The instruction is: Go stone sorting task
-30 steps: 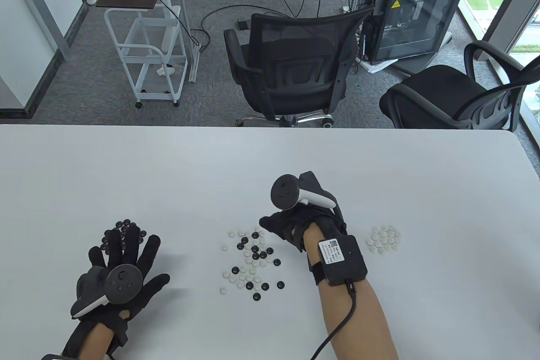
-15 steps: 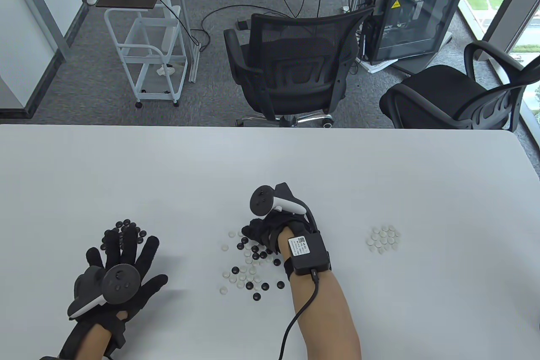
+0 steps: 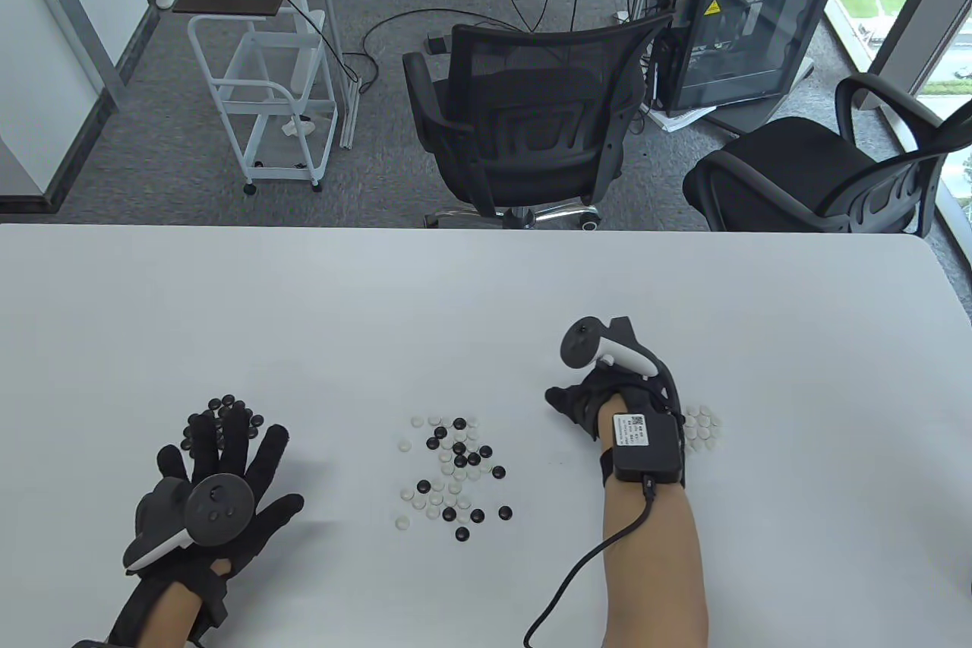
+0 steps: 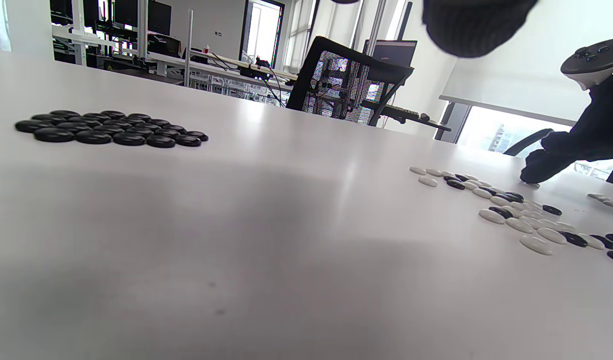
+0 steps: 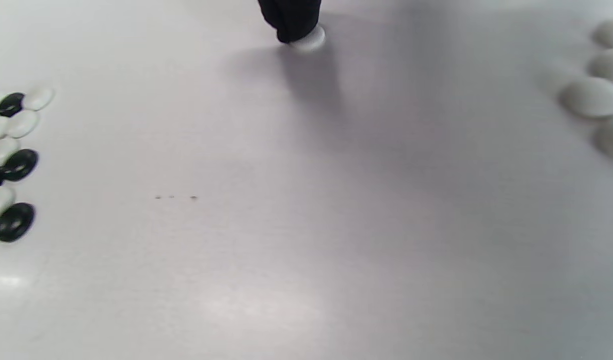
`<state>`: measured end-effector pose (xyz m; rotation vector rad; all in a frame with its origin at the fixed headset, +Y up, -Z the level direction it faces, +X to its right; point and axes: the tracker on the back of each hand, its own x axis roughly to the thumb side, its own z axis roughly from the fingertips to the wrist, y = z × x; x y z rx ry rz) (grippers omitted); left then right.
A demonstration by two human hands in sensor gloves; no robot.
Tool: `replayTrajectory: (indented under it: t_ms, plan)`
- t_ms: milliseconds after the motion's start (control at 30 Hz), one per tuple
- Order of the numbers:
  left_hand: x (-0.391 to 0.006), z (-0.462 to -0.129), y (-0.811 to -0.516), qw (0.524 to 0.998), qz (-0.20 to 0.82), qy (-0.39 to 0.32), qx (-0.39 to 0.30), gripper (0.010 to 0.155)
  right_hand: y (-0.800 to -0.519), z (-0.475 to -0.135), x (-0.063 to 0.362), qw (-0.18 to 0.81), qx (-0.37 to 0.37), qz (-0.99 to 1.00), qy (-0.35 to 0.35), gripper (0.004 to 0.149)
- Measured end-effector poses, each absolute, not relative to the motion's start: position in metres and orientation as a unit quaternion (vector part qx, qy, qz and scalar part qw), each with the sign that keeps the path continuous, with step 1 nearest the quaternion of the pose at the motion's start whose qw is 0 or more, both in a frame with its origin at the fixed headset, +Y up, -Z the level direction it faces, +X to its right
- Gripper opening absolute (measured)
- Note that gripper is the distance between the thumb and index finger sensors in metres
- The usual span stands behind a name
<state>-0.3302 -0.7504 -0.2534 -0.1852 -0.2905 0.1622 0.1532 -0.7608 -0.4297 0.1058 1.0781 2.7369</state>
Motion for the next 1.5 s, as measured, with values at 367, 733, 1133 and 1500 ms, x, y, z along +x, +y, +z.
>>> replayTrajectory:
  t_ms: [367, 733, 1133, 1500]
  plan:
    - [-0.328, -0.254, -0.752, 0.982, 0.074, -0.142, -0.101, 0.082, -0.763, -0.417, 0.215, 0.098, -0.024, 0.933, 0.346, 0.070]
    - [-0.326, -0.255, -0.753, 0.982, 0.073, -0.137, -0.107, 0.081, -0.760, -0.415, 0.229, 0.090, -0.061, 0.928, 0.356, 0.071]
    - [-0.324, -0.256, -0.753, 0.982, 0.072, -0.141, -0.106, 0.081, -0.723, -0.424, 0.146, 0.141, 0.096, 0.926, 0.338, 0.070]
    - [-0.325, -0.255, -0.751, 0.982, 0.074, -0.141, -0.102, 0.081, -0.740, -0.412, 0.025, 0.129, 0.268, 0.887, 0.354, 0.070]
